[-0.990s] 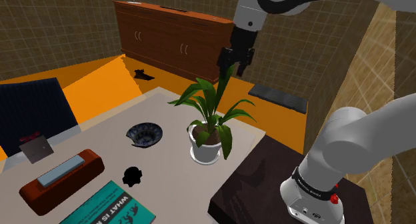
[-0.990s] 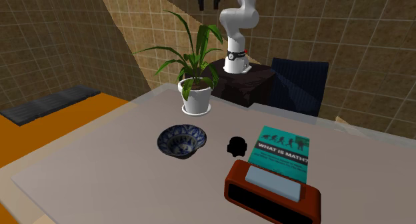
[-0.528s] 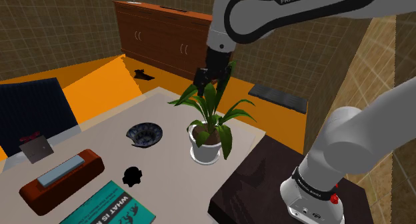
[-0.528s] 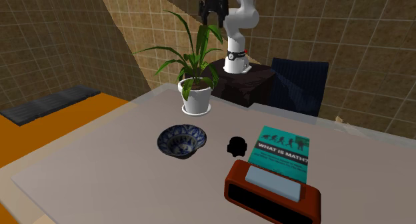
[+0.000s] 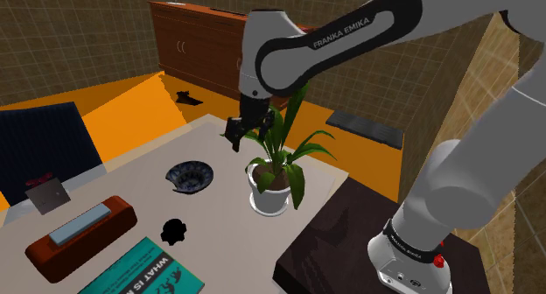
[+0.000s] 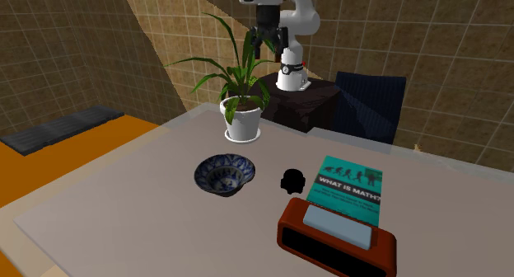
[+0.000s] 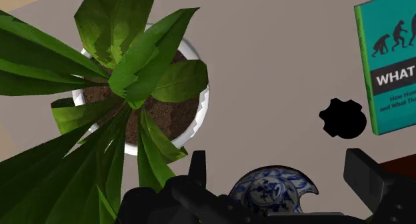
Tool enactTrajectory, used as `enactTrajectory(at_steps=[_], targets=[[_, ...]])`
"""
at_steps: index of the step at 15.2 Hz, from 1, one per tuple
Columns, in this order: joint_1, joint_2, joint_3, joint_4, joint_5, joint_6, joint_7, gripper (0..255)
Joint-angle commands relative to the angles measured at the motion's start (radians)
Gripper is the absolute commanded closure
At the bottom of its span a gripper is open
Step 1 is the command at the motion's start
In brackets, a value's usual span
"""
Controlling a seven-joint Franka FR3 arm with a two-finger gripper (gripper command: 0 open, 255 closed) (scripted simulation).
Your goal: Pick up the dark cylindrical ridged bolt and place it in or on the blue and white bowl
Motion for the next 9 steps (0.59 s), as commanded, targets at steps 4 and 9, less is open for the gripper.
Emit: enactTrajectory(at_steps=[4,9], targets=[[0.016,0.194,0.043,0.084,-0.072,0.094,0.091,0],[0.052,0.391,0.053,0.193,-0.170,0.158,0.188,0]])
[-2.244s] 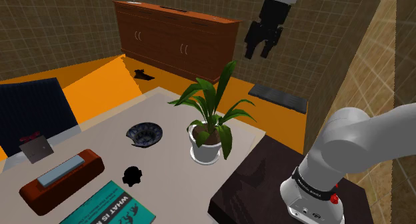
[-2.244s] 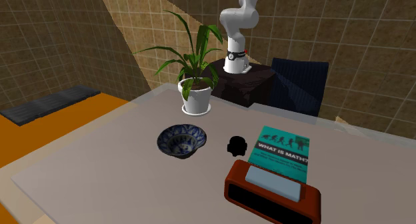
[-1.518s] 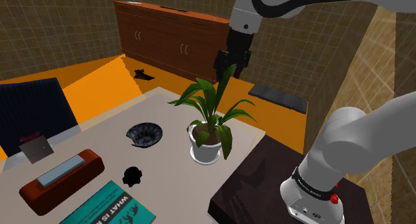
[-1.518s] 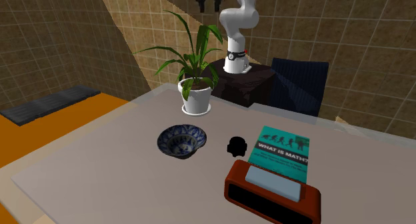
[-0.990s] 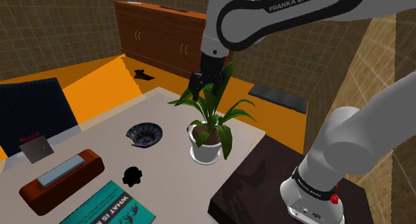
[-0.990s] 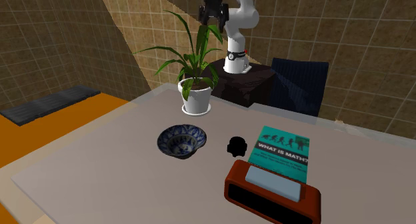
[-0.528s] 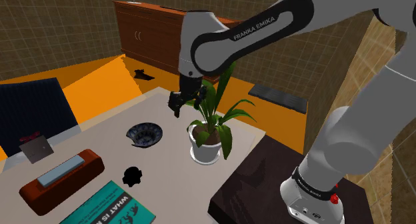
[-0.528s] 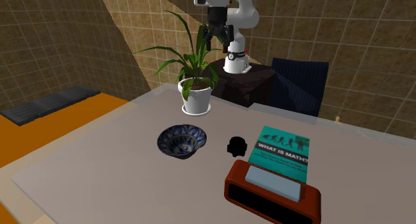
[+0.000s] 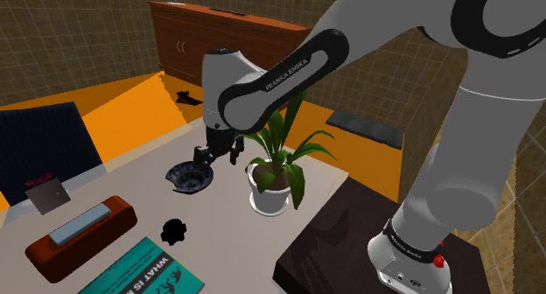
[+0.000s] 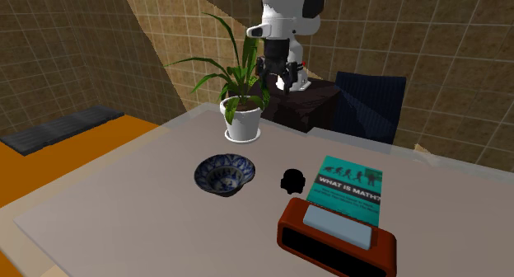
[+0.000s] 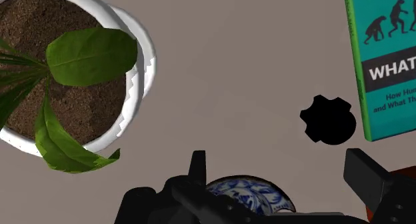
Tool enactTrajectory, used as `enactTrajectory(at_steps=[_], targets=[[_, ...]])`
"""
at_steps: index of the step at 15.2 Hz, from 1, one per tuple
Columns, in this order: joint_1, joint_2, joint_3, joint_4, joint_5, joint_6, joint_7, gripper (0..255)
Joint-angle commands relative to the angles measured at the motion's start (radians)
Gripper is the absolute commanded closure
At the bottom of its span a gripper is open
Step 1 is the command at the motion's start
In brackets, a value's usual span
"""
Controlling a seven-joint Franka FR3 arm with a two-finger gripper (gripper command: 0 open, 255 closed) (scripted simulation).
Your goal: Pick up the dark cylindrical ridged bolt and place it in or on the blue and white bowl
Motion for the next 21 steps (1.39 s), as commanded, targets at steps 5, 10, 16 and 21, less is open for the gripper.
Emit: enactTrajectory(at_steps=[5,10,16,21], targets=[[0.068,0.244,-0.022,0.165,-0.111,0.050,0.098,0],[0.139,0.438,-0.053,0.338,-0.170,0.052,0.150,0],[0.221,0.680,-0.084,0.597,-0.205,0.018,0.177,0],[0.268,0.839,-0.099,0.785,-0.214,-0.019,0.178,0]])
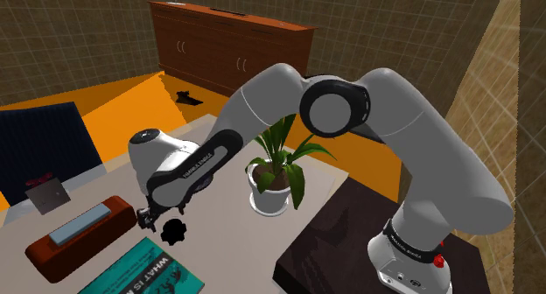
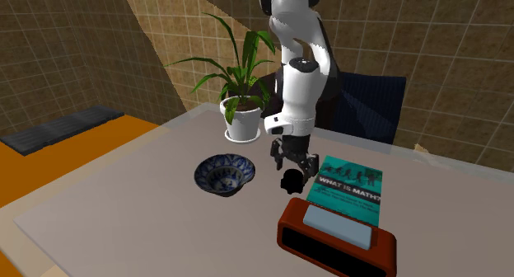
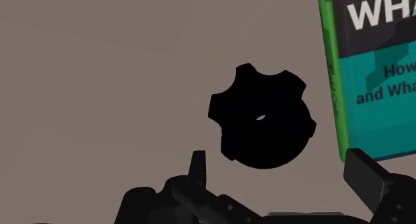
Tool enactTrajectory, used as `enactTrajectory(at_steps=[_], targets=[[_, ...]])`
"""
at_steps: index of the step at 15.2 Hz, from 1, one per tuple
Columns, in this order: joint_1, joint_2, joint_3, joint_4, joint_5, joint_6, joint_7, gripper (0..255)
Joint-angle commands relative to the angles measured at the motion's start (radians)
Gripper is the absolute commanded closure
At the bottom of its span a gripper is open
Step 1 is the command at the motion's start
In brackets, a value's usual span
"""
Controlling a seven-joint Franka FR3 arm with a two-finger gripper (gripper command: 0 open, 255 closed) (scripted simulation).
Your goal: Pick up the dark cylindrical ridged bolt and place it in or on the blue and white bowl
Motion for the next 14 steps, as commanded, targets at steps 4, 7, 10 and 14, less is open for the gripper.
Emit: enactTrajectory(at_steps=[4,7,10,14], targets=[[0.009,0.059,-0.009,0.038,-0.006,0.021,0.001,0],[0.013,0.089,-0.014,0.056,-0.009,0.034,0.001,0],[0.013,0.089,-0.014,0.056,-0.009,0.034,0.001,0],[0.013,0.089,-0.014,0.056,-0.009,0.034,0.001,0]])
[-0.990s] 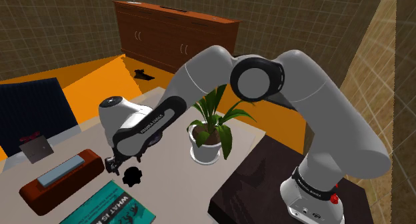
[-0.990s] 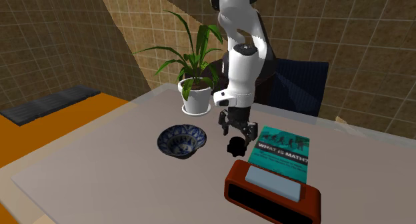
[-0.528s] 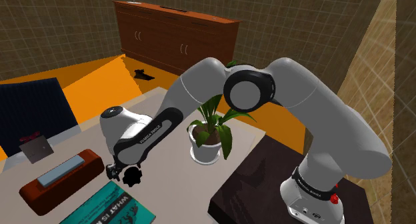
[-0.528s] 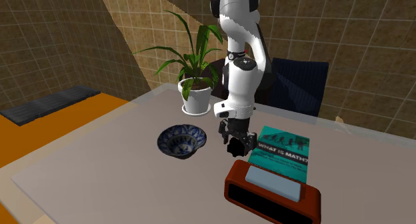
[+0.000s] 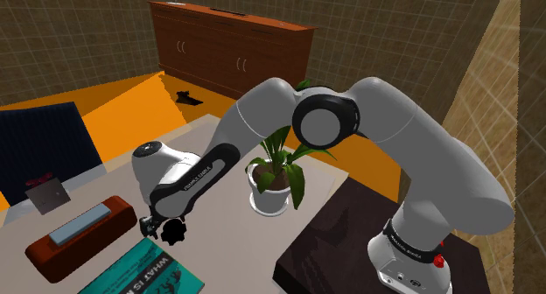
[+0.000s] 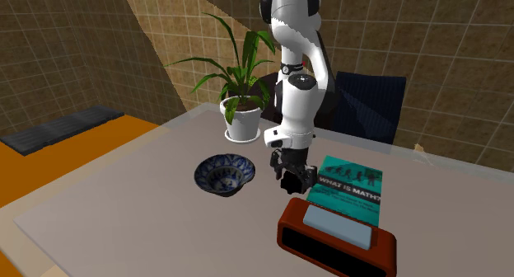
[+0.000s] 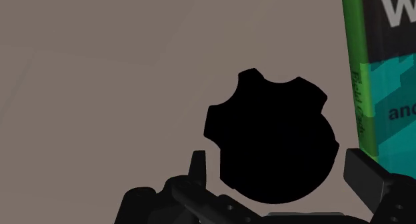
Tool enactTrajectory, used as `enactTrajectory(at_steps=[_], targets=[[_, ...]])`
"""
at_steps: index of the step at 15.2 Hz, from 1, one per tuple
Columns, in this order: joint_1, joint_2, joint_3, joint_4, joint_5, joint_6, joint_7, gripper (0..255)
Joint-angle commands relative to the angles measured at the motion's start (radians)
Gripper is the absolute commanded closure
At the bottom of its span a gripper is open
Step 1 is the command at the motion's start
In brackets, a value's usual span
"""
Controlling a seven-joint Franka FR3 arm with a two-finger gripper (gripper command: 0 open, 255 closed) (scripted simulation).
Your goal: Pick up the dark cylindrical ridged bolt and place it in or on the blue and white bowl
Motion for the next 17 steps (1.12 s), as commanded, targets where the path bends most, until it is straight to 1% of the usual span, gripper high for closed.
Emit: enactTrajectory(at_steps=[1,10,17], targets=[[0.000,0.000,0.000,0.000,0.000,0.000,0.000,255],[0.000,0.000,0.000,0.000,0.000,0.000,0.000,255],[-0.011,-0.081,0.013,-0.048,0.008,-0.035,-0.002,255]])
